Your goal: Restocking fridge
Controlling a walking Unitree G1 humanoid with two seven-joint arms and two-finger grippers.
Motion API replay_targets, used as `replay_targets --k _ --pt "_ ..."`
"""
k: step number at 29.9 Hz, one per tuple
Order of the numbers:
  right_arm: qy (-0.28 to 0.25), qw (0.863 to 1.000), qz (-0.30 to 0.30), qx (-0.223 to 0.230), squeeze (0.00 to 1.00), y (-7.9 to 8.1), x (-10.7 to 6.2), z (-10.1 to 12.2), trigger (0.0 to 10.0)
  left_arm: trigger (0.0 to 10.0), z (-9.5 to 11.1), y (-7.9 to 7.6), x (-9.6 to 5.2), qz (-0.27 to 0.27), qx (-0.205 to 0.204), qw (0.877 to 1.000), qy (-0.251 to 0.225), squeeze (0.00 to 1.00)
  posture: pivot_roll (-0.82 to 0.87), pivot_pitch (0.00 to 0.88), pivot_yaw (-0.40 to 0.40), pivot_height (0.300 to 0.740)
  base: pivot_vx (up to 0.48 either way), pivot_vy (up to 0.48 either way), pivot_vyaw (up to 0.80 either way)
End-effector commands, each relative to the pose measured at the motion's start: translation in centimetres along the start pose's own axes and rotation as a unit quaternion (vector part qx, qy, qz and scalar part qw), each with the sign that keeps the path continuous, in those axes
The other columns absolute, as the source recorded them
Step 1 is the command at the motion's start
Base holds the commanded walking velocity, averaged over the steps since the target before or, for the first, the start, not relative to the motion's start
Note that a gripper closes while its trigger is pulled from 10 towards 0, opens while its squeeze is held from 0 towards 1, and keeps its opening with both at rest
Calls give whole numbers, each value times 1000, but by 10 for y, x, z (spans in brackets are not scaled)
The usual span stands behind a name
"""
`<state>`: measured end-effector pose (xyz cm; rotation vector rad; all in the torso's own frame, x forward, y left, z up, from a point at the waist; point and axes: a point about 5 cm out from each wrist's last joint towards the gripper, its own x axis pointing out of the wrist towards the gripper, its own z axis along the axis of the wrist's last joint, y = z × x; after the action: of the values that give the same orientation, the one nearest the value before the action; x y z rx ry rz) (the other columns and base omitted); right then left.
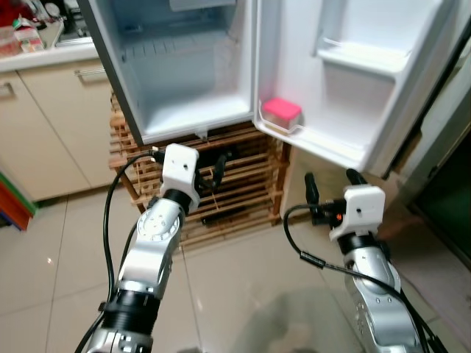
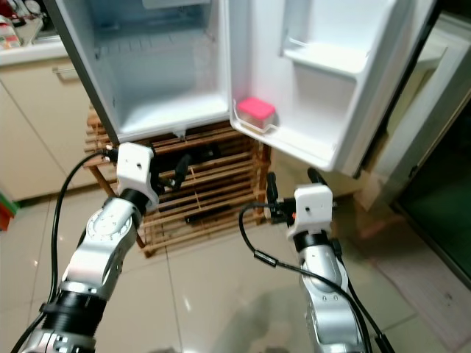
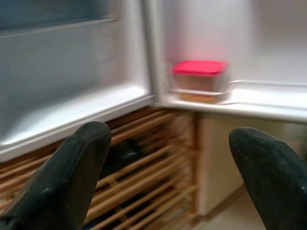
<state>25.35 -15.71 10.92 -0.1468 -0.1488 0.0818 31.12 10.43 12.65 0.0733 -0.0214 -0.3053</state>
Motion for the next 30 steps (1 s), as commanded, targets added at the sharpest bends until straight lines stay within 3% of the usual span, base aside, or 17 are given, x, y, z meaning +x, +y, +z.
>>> replay_targets --k 1,14,20,30 --pt "-9 1000 3 1 0 2 2 4 10000 10000 4 4 2 7 14 1000 -7 0 -159 0 53 725 0 -439 494" --pt "-10 1000 9 -4 0 3 3 4 10000 10000 2 3 6 14 21 1000 -3 0 -169 0 56 725 0 -439 500" --pt "-13 1000 10 -5 0 4 3 5 10000 10000 1 5 7 23 20 1000 -1 0 -172 0 59 725 303 -366 521" --pt "-13 1000 13 0 0 7 2 5 10000 10000 0 5 7 22 12 1000 2 0 -175 0 64 725 323 -351 0"
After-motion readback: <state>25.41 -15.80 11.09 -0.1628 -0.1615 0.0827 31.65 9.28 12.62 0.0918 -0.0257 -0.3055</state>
